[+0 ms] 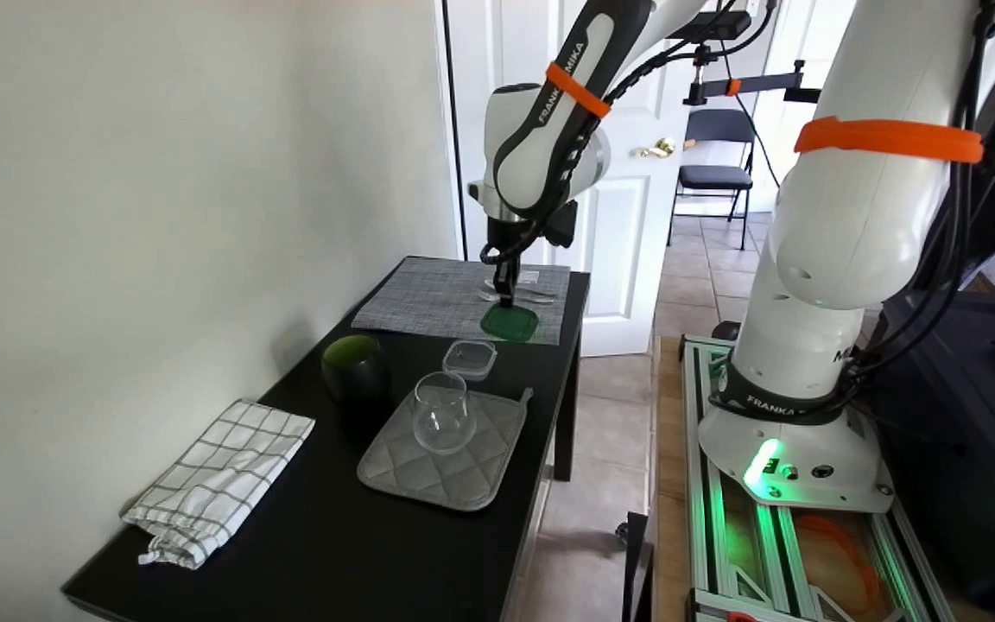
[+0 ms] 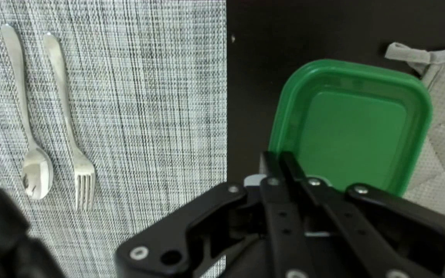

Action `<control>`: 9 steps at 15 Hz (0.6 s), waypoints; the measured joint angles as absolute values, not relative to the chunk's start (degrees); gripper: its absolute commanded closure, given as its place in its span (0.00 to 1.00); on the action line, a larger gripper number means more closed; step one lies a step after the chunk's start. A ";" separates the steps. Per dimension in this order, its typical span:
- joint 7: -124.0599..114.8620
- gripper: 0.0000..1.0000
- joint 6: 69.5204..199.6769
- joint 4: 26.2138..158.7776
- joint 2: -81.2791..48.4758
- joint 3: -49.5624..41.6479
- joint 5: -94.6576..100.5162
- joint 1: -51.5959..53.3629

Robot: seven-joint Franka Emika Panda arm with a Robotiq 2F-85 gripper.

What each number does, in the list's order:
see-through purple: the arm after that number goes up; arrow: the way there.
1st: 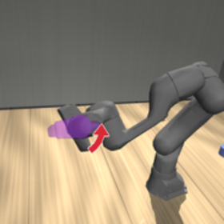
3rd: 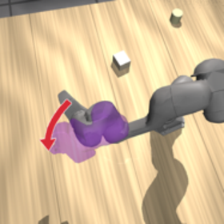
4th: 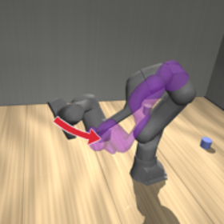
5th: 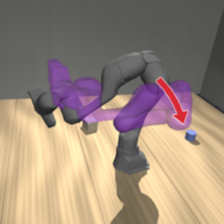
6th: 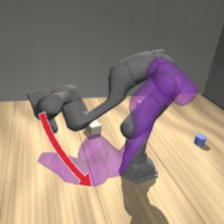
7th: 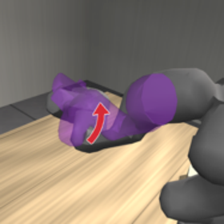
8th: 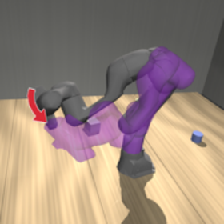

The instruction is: Put the green lid on the clear container.

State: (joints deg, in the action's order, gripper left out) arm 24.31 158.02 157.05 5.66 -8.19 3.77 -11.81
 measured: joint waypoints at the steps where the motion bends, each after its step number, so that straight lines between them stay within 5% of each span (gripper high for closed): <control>1: 24.29 0.99 158.02 157.06 6.34 -8.23 3.62 -11.43; 9: 22.52 0.99 158.80 157.09 4.89 -8.12 2.30 -7.67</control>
